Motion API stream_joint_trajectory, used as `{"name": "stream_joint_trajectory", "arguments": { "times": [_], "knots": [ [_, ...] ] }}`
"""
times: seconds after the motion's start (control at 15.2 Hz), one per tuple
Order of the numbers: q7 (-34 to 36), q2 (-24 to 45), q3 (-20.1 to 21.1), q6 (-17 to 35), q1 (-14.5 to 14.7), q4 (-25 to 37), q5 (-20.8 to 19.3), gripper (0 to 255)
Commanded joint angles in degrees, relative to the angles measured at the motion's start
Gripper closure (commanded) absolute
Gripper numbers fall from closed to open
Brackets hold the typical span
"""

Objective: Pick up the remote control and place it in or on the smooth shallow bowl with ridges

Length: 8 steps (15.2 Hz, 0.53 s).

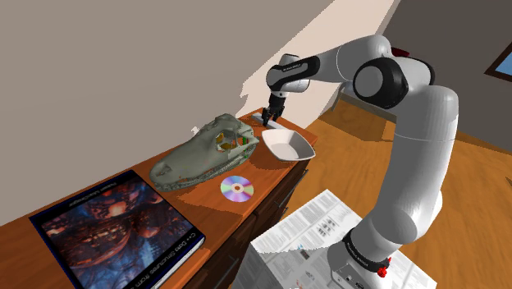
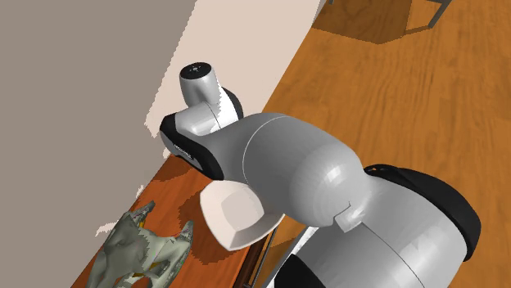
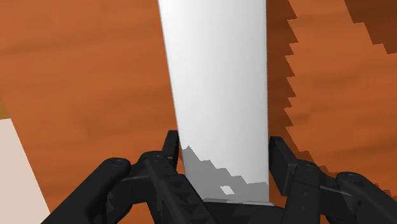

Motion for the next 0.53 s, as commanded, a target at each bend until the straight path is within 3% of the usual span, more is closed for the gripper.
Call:
{"name": "stream_joint_trajectory", "arguments": {
  "times": [0.0, 0.46],
  "knots": [
    [0.0, 0.1, 0.0, 0.0, 0.0, 0.0, 0.0, 255],
    [0.4, -2.1, -0.3, -3.8, 0.1, 1.6, -0.6, 255]
  ]
}}
